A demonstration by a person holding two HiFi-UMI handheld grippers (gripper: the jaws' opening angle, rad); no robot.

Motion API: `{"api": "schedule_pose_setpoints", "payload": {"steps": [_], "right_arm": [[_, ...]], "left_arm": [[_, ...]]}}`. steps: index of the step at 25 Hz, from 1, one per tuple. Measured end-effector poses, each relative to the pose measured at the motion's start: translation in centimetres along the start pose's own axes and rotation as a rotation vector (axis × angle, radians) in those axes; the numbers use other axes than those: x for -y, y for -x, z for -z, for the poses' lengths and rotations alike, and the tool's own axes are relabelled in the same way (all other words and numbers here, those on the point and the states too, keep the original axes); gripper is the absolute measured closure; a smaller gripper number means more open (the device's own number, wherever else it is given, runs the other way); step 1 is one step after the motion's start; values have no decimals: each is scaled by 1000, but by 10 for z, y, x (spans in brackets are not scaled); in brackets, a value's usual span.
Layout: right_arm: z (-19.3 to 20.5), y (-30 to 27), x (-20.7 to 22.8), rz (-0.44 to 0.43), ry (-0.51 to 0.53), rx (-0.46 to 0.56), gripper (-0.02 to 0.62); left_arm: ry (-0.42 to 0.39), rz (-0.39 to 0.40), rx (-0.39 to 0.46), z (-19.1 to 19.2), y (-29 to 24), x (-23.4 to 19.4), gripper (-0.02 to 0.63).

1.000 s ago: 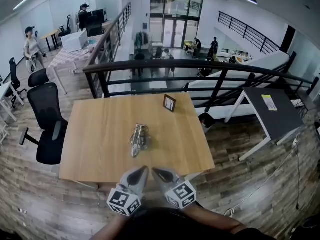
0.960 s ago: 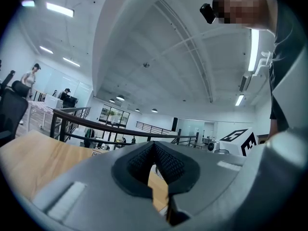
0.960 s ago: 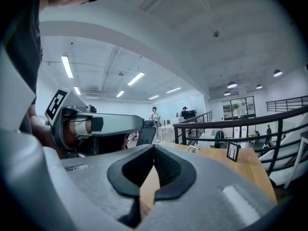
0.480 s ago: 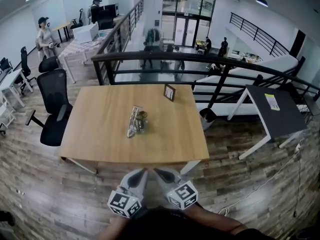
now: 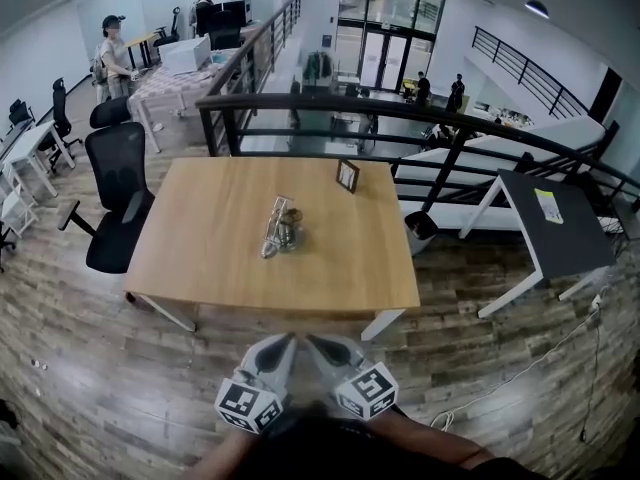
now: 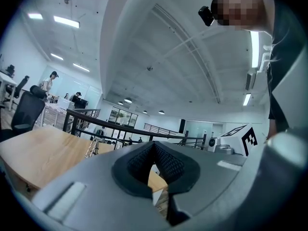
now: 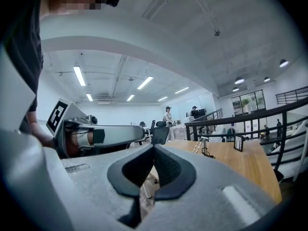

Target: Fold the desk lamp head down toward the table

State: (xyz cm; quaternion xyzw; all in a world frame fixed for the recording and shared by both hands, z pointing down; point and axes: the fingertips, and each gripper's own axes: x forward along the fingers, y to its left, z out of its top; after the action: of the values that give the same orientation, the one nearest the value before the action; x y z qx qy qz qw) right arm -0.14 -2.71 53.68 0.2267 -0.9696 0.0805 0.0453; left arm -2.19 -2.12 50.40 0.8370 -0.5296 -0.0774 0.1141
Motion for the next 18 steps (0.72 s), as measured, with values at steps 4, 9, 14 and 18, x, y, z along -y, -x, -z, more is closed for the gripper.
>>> {"api": "schedule_pose_setpoints", "payload": {"steps": [4,9,14,18], "right_arm": [[1,2,-3,-3,0,2,594],[-6,9,-3,1,14,14,594],[-7,11,-1,9,22,18,594],[-8,14,2,12,18,20,594]], "left_arm": [[9,-10,-39,7,6,2,604],[-17,-45,-38,5,9,2,604],[-33,-36,-48,8,4,6,604],[-42,-35,-42,8,0,8,604]]}}
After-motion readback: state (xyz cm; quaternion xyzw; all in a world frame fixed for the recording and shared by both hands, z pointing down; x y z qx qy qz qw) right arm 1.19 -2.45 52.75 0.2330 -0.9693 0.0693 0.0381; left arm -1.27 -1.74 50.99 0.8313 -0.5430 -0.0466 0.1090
